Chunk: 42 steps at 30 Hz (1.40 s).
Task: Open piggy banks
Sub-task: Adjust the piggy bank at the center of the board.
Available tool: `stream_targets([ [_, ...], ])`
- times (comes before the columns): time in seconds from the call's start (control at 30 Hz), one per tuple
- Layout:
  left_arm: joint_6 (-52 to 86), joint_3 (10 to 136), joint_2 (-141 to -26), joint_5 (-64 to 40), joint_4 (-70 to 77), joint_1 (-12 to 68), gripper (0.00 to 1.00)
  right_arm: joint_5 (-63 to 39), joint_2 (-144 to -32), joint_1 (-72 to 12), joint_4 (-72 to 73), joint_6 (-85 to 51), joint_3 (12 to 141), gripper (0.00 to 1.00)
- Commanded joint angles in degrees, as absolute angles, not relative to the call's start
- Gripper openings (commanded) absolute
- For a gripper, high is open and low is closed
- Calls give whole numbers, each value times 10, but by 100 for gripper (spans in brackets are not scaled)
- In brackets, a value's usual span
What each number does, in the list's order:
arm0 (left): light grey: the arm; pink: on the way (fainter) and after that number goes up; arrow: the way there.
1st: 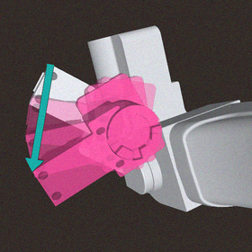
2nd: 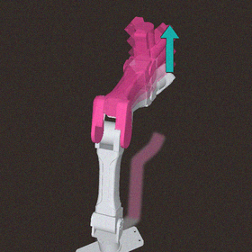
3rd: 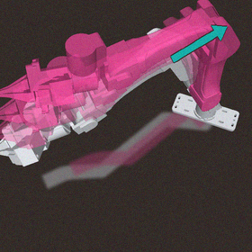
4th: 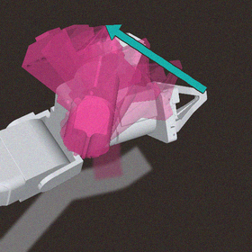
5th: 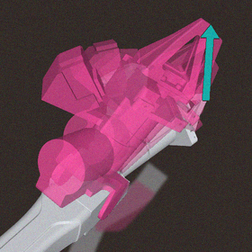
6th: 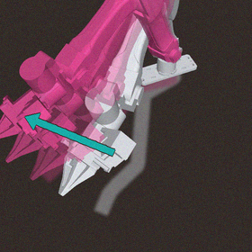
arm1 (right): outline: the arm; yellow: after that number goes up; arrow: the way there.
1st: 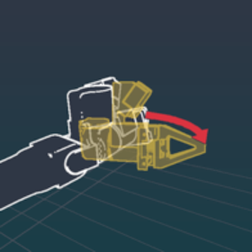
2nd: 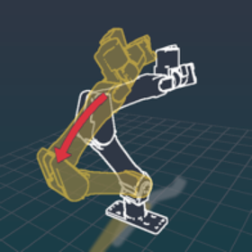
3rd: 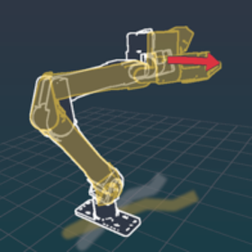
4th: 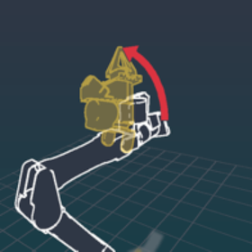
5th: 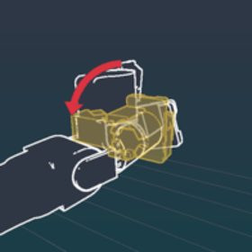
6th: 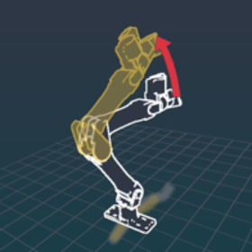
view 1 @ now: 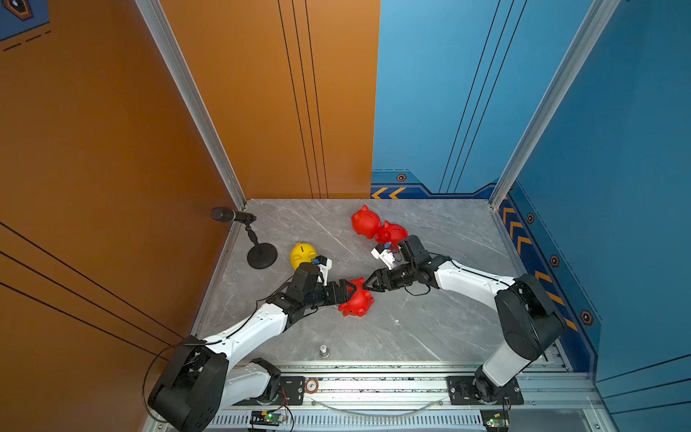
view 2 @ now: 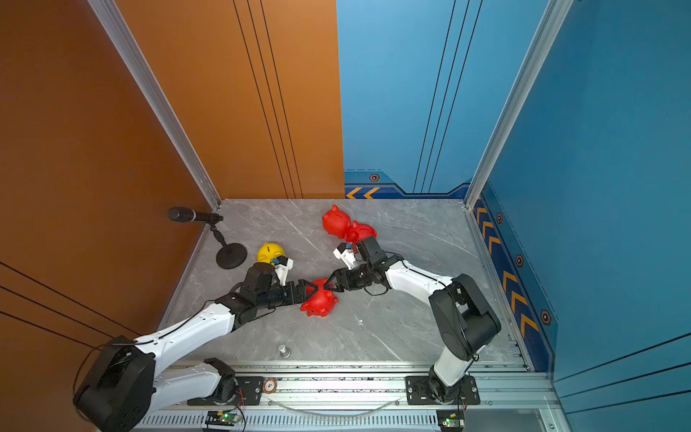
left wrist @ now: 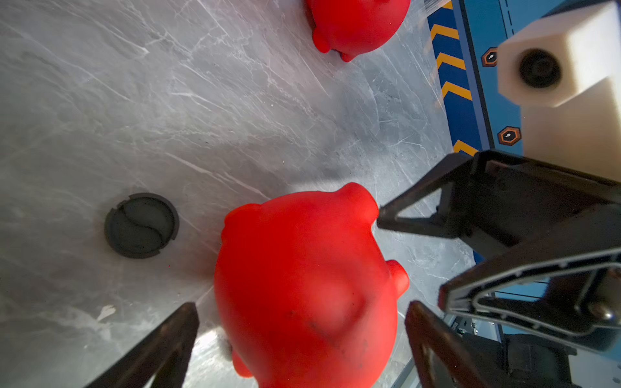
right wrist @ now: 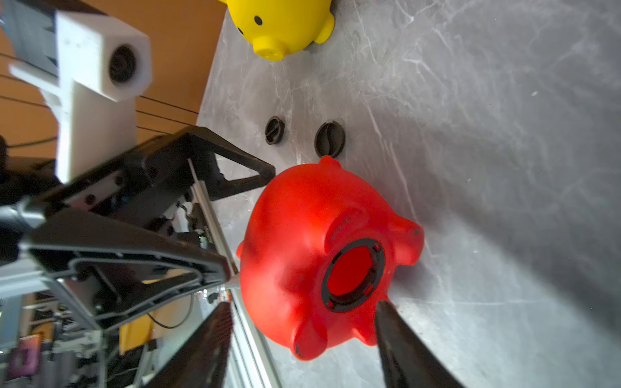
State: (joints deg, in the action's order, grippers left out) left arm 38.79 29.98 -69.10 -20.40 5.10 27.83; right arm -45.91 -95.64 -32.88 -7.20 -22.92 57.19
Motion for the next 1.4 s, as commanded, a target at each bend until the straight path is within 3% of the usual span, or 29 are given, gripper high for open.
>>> stream_targets([
  [0.0, 402, 290, -704, -212, 101, 283, 98, -501, -944, -331, 12, -280, 546, 54],
  [0.27, 424, 285, -740, -210, 144, 284, 98, -512, -948, -349, 93, -321, 492, 47],
  [0.73, 435, 297, -795, -227, 194, 289, 98, -501, -961, -386, 199, -377, 448, 51],
  [1.37, 453, 292, -801, -232, 232, 278, 98, -483, -1096, -421, 430, -494, 418, 58],
])
